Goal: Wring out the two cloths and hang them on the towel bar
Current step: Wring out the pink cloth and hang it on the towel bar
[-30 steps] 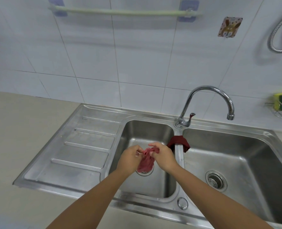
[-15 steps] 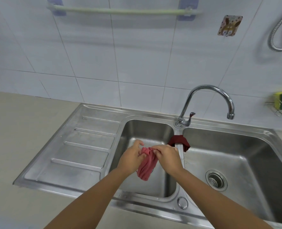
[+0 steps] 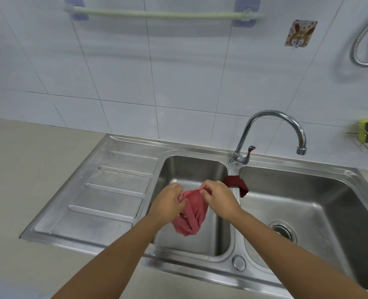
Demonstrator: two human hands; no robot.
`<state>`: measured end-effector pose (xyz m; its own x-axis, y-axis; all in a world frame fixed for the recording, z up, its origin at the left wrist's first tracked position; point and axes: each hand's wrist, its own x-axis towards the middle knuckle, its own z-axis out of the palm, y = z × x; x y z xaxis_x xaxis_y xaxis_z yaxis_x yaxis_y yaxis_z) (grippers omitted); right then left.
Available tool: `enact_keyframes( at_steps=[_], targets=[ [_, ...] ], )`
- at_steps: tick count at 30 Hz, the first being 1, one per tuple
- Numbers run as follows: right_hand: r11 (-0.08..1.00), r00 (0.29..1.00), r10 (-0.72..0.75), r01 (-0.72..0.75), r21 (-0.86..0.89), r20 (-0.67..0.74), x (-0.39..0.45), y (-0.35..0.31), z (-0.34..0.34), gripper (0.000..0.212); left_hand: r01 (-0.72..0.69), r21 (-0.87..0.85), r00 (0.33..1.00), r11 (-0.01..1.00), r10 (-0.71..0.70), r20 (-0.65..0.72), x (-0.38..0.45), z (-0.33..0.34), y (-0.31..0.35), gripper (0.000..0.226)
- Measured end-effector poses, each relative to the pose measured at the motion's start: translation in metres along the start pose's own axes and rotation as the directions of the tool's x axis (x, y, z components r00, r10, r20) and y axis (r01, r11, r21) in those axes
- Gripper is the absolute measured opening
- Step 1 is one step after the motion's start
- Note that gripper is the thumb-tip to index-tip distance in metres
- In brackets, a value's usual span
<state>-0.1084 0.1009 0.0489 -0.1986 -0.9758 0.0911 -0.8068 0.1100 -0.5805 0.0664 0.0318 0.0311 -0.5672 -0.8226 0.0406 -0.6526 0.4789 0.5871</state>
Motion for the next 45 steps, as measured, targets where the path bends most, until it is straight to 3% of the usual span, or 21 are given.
enact_keyframes(
  at_steps=[4, 6, 11, 15, 17, 19, 22, 26, 32, 37, 42, 45],
  targets=[
    [1.000, 1.000, -0.021, 0.021, -0.007, 0.000, 0.004, -0.002, -0.005, 0.010, 0.074, -0.082, 0.997, 0.994, -0.071, 0.040, 0.002, -0.007, 0.000, 0.026],
    [1.000, 1.000, -0.013, 0.013, 0.006, 0.016, 0.004, -0.001, -0.007, 0.010, 0.063, -0.070, 0.998, 0.996, -0.061, 0.034, 0.003, -0.013, -0.001, 0.014],
    [0.997, 0.994, 0.042, -0.047, 0.058, 0.097, 0.007, -0.002, -0.017, 0.022, 0.009, -0.004, 1.000, 1.000, -0.009, -0.027, 0.010, -0.029, -0.002, 0.012],
    [0.979, 0.956, 0.027, 0.034, -0.203, 0.293, 0.011, 0.000, -0.025, 0.029, 0.048, -0.002, 0.993, 0.999, -0.048, -0.105, 0.016, -0.039, -0.002, 0.018],
    [0.955, 0.945, 0.006, 0.091, -0.281, 0.326, 0.011, 0.006, -0.022, 0.023, 0.053, -0.003, 0.993, 0.999, -0.053, -0.107, 0.017, -0.041, -0.001, 0.019],
    [0.972, 0.951, 0.012, 0.062, -0.228, 0.309, 0.009, 0.012, -0.017, 0.016, 0.070, -0.002, 0.991, 0.998, -0.070, -0.115, 0.016, -0.041, 0.001, 0.018],
    [0.994, 0.963, 0.104, -0.094, -0.049, 0.250, 0.003, 0.015, -0.012, 0.011, 0.092, -0.008, 0.983, 0.996, -0.092, -0.158, 0.017, -0.043, 0.000, 0.017],
    [0.990, 0.971, 0.144, -0.142, -0.022, 0.191, -0.002, 0.024, -0.007, 0.010, 0.142, -0.023, 0.961, 0.990, -0.143, -0.236, 0.020, -0.054, -0.008, 0.017],
    [0.997, 0.997, 0.079, -0.079, -0.008, 0.013, 0.002, 0.019, -0.011, 0.017, 0.101, 0.117, 0.990, 0.988, -0.087, -0.115, 0.017, -0.046, -0.020, 0.030],
    [0.999, 1.000, -0.027, 0.028, -0.043, 0.014, 0.008, 0.016, -0.024, 0.018, 0.094, 0.204, 0.990, 0.974, -0.113, 0.088, 0.012, -0.037, -0.024, 0.027],
    [0.991, 0.993, 0.004, 0.012, -0.130, 0.121, 0.011, 0.017, -0.038, 0.020, 0.236, -0.055, 0.912, 0.970, -0.201, 0.357, 0.010, -0.036, -0.017, 0.026],
    [0.984, 0.980, 0.047, -0.012, -0.179, 0.195, 0.012, 0.015, -0.045, 0.022, 0.339, -0.174, 0.868, 0.925, -0.236, 0.438, 0.008, -0.037, -0.013, 0.023]
  ],
)
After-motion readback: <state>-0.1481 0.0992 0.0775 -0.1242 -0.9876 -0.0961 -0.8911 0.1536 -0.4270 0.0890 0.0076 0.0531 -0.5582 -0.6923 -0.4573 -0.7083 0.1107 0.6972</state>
